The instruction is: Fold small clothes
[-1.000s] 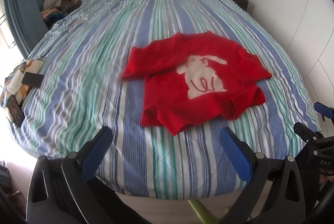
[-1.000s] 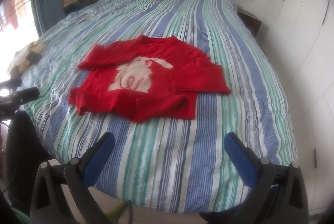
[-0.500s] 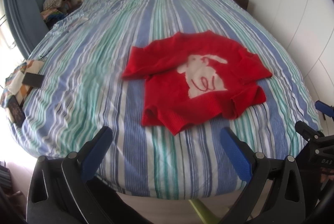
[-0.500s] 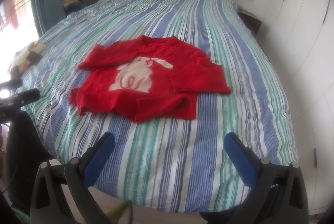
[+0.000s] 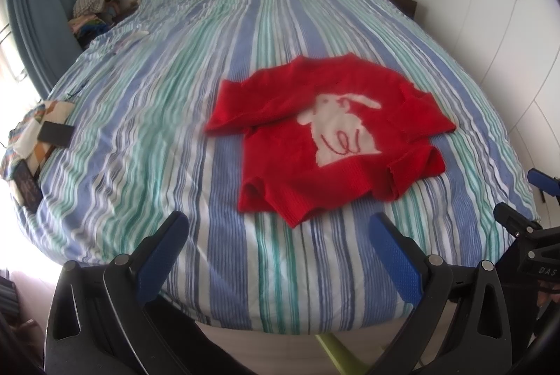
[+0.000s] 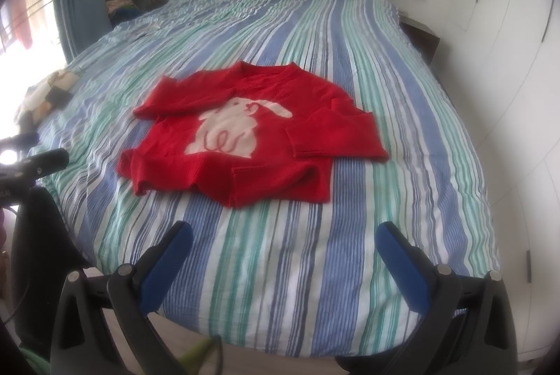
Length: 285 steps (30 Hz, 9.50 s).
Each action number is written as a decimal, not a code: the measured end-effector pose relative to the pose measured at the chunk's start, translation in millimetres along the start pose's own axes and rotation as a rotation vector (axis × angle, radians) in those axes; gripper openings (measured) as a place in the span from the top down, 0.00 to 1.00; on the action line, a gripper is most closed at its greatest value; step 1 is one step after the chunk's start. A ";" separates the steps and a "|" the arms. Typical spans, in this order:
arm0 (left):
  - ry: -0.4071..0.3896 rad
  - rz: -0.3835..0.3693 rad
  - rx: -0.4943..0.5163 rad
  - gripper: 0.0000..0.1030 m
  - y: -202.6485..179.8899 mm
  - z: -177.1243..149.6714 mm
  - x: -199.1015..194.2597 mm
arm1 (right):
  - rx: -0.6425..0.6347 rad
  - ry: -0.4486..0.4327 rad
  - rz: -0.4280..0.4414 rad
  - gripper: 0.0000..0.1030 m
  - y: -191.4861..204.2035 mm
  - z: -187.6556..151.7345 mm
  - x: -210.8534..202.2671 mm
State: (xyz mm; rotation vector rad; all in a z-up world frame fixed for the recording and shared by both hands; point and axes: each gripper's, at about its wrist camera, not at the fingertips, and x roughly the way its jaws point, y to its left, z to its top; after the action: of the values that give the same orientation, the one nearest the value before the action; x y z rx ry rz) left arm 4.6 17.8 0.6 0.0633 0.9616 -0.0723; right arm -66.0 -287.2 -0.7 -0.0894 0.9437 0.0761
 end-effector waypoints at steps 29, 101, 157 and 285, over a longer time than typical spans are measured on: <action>0.019 0.011 -0.005 0.01 0.6 -5.1 6.9 | 0.031 0.026 -0.023 0.00 -4.8 -2.1 4.5; 0.309 -0.314 -0.150 0.94 56.8 -35.0 116.1 | 0.683 0.351 0.541 0.83 -62.0 -17.8 167.6; 0.470 -0.103 -0.021 0.97 5.7 -105.1 197.1 | 0.433 0.503 0.363 0.95 -56.2 -117.0 159.4; 0.406 -0.211 0.171 0.20 -31.7 197.7 340.1 | 0.296 -0.053 -0.028 0.24 -129.8 -67.5 108.6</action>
State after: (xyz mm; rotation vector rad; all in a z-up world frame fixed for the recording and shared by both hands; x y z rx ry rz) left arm 357.2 -42.2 -166.5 0.1375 1.3642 -0.3466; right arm -43.3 -420.8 -122.5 0.1720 0.8918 -0.0871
